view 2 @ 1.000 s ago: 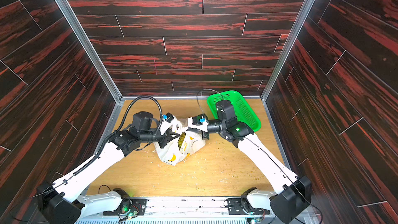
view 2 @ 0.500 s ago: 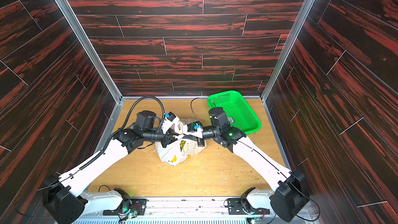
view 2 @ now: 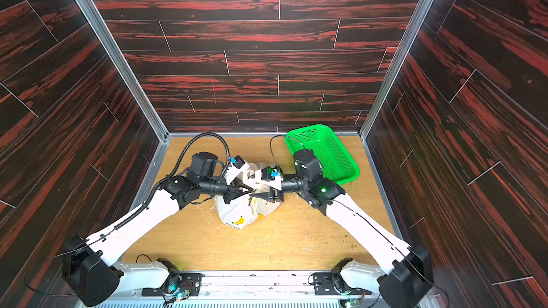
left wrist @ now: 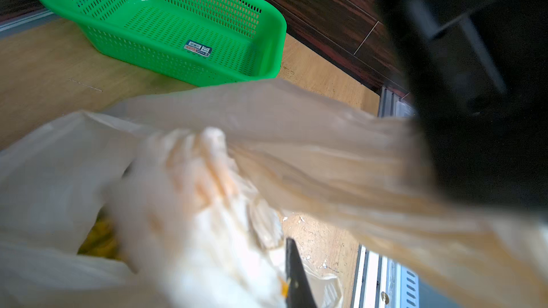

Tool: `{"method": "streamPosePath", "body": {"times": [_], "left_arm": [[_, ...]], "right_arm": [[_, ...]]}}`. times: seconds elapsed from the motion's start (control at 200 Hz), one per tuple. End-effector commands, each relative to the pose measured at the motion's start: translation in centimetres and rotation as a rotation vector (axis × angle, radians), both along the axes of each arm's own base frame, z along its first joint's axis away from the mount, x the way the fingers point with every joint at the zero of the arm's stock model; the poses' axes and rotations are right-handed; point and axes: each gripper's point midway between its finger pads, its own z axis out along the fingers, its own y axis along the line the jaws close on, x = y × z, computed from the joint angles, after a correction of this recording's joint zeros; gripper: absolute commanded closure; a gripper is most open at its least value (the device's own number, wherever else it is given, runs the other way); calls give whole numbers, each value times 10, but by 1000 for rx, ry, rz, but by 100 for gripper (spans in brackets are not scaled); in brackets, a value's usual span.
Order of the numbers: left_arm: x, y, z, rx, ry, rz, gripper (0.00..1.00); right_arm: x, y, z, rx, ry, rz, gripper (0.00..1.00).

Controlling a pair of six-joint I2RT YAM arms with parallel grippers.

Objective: Place the pineapple into a plastic bag & tie a knot
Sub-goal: Cross the plastic bag at the center of the board.

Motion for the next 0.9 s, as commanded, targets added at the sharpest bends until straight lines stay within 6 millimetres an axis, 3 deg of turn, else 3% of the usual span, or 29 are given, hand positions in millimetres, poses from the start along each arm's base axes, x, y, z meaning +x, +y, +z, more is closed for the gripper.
{"method": "streamPosePath", "body": {"times": [0.0,0.165,0.281,0.426,0.596,0.696,0.897], "left_arm": [[1,0,12,-5,-48,-15,100],[4,2,13,-1,-68,-18,100],[4,1,14,-5,-76,-36,100],[9,2,15,5,-94,-36,100],[15,7,19,19,-109,-10,100],[21,10,18,26,-110,21,100],[29,11,21,17,-119,56,100]], "right_arm": [[-8,-7,14,21,18,-14,35],[4,-31,38,97,78,-81,36],[33,-51,49,160,183,-138,42],[73,-59,58,222,287,-188,45],[121,-46,57,198,380,-241,52],[136,-36,51,163,428,-214,54],[128,-11,38,98,484,-51,53]]}}
